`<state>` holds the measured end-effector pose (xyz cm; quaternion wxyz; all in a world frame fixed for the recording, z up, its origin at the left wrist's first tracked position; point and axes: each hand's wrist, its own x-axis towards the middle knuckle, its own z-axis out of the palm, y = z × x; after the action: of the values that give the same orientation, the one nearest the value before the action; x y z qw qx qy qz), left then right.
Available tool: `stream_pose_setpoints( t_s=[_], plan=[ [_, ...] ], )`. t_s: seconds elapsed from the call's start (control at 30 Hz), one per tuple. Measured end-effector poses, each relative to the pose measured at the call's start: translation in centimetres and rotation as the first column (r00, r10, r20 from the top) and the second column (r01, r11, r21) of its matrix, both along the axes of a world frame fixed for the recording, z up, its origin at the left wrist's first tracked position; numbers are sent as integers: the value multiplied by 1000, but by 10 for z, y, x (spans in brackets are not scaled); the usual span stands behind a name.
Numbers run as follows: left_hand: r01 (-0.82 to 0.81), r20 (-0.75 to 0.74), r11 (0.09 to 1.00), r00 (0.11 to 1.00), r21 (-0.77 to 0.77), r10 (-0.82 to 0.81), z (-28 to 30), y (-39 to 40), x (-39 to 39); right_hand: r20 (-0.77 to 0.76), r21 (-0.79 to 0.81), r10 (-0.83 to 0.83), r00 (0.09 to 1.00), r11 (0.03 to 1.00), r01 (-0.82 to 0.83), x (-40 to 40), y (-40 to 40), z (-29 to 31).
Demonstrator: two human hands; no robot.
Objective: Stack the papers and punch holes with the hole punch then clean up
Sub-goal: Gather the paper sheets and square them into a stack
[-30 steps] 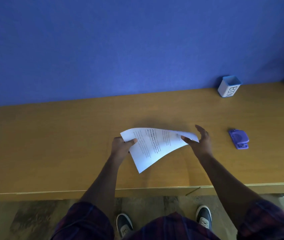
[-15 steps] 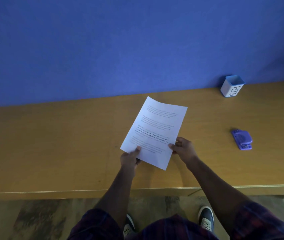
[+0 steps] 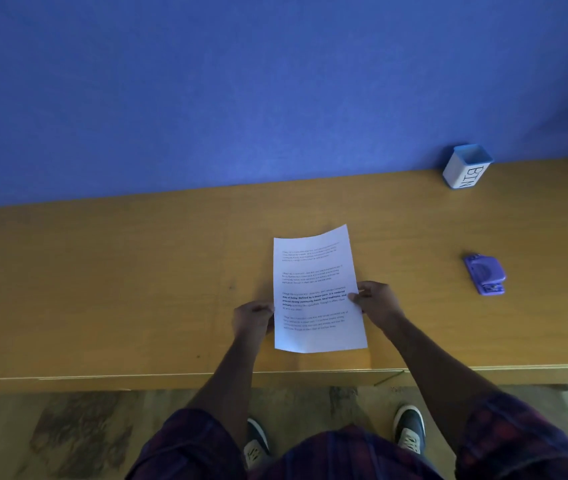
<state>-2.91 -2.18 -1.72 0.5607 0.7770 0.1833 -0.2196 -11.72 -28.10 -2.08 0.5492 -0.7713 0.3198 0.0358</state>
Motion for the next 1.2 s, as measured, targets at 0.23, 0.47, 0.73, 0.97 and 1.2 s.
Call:
stream_pose_setpoints(
  t_s=[0.23, 0.47, 0.73, 0.97, 1.2],
  plan=[
    [72, 50, 976, 995, 204, -84, -2, -5, -3, -61, -157, -24, 998, 987, 14, -9, 1, -4],
    [183, 179, 912, 948, 367, -262, 1, -4, -7, -82, -308, 77, 994, 946, -99, -13, 2, -4],
    [314, 200, 666, 792, 677, -577, 0, -6, -12, -168, -509, 285, 944, 795, -330, -24, 2, -13],
    [516, -17, 315, 540, 796, -842, -10, -4, -10, -286, -576, 411, 866, 648, -498, -29, 7, -19],
    [521, -76, 205, 468, 829, -880, -14, -9, -6, -302, -573, 378, 875, 662, -484, -29, 18, -24]
  ],
)
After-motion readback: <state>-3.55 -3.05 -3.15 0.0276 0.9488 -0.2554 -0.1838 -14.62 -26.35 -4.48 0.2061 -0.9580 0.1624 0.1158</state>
